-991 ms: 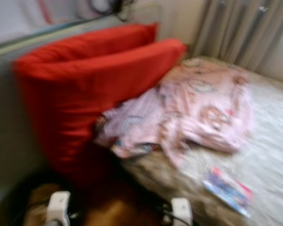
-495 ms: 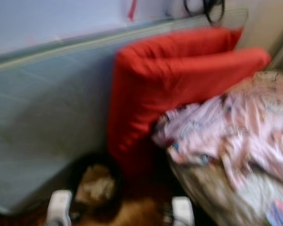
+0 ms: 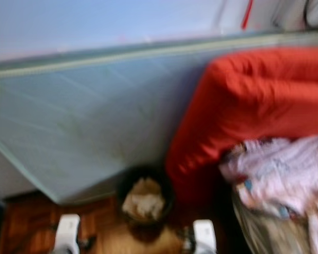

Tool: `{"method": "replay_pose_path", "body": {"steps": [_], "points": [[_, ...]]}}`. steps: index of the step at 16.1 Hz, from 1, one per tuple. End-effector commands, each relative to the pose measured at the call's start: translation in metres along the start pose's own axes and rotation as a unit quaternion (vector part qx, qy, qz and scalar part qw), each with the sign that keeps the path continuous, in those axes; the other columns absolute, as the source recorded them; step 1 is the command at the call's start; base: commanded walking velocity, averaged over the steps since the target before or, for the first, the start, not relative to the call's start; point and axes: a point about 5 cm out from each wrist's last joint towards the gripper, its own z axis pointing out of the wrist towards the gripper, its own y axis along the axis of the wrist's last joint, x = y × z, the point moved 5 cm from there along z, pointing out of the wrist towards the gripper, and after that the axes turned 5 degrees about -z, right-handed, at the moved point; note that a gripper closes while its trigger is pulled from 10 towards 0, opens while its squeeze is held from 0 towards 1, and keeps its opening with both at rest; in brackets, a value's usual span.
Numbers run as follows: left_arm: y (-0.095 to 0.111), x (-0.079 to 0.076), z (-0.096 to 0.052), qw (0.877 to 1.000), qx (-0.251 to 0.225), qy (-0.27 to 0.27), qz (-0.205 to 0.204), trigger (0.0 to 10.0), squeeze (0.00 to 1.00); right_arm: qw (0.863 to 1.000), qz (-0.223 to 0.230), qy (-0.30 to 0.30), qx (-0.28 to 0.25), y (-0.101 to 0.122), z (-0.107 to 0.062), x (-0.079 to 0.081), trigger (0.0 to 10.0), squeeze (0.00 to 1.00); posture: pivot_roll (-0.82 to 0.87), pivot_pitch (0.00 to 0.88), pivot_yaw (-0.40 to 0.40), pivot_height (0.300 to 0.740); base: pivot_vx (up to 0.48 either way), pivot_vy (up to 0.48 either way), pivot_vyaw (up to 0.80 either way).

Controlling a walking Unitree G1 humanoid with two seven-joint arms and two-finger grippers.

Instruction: Clean up the room

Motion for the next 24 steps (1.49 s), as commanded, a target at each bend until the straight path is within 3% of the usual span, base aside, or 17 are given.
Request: {"method": "replay_pose_path", "body": {"steps": [1, 7, 18, 24], "points": [[-0.0121, -0.0024, -0.0019, 1.000, 0.017, -0.001, -0.007, 10.0, 0.00, 1.000, 0.004, -0.005, 0.010, -0.0068, -0.0019, -0.0051, 10.0, 0.00, 0.04, 0.097, -0.030, 0.740, 0.000, 0.000, 0.80], [-0.0129, -0.0033, -0.0018, 1.000, 0.018, 0.001, -0.010, 10.0, 0.00, 1.000, 0.002, -0.006, 0.014, -0.0074, -0.0019, -0.0055, 10.0, 0.00, 0.04, 0.098, -0.034, 0.740, 0.000, 0.000, 0.80], [-0.0074, -0.0034, -0.0008, 1.000, 0.009, 0.001, -0.015, 10.0, 0.00, 1.000, 0.021, -0.010, 0.020, -0.0104, -0.0025, -0.0081, 10.0, 0.00, 0.04, 0.084, -0.036, 0.740, 0.000, 0.000, 0.00], [-0.0073, -0.0055, -0.0006, 1.000, 0.007, -0.001, -0.013, 10.0, 0.00, 0.999, 0.021, -0.010, 0.023, -0.0136, -0.0039, -0.0115, 10.0, 0.00, 0.05, 0.062, -0.036, 0.740, 0.253, 0.000, 0.00]]}}
